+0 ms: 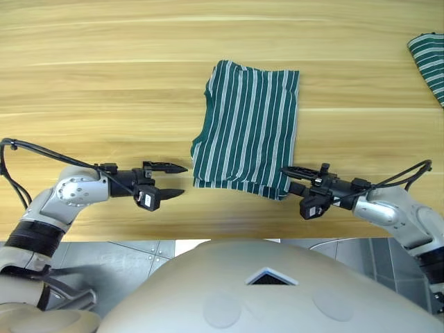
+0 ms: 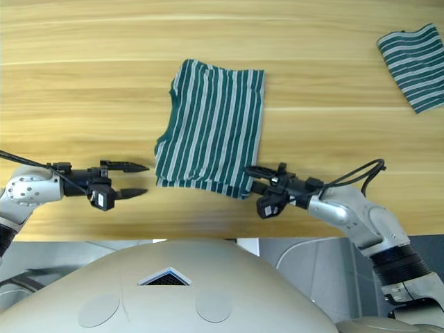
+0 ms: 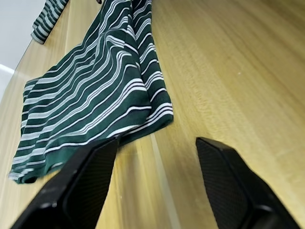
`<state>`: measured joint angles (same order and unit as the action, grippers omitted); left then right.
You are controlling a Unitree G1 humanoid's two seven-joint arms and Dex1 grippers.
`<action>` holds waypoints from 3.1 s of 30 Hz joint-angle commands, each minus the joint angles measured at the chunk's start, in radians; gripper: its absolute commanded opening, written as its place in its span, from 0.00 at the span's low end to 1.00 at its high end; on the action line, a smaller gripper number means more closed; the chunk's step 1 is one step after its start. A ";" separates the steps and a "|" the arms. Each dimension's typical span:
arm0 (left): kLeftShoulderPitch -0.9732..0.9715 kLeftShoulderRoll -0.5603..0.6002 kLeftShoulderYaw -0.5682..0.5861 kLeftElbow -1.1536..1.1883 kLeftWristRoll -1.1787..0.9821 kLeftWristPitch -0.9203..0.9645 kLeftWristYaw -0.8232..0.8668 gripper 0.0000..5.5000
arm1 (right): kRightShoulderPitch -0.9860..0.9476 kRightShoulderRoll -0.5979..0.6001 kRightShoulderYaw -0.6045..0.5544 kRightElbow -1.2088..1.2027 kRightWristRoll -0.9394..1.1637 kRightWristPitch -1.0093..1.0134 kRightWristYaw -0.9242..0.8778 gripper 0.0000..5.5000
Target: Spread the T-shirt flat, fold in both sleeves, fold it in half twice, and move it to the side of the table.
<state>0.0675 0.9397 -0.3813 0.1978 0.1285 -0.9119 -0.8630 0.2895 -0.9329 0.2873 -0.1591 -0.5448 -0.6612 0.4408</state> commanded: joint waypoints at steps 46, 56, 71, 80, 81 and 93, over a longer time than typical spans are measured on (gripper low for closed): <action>-0.107 -0.223 -0.118 0.195 0.016 -0.019 0.060 0.03 | -0.131 0.039 0.013 0.104 0.119 -0.031 0.110 0.02; -0.043 -0.312 -0.076 0.159 0.039 0.033 0.185 0.03 | -0.255 0.121 0.042 0.180 0.114 -0.073 0.103 0.02; 0.426 -0.126 0.077 -0.287 0.065 0.215 0.264 0.03 | 0.176 0.016 -0.168 -0.103 0.228 0.007 0.082 0.02; 0.312 -0.209 0.140 -0.321 -0.046 0.293 0.291 0.03 | 0.057 0.117 -0.139 -0.093 0.292 0.072 0.085 0.02; 0.261 -0.234 0.153 -0.303 -0.069 0.312 0.299 0.03 | 0.022 0.147 -0.132 -0.066 0.288 0.078 0.071 0.02; 0.040 -0.405 0.168 -0.162 -0.036 0.389 0.358 0.03 | -0.199 0.303 -0.149 0.128 0.222 0.137 -0.050 0.02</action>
<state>0.1468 0.5502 -0.2126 0.0016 0.0604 -0.5391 -0.5210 0.1412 -0.6445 0.1568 -0.0697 -0.2987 -0.5444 0.4217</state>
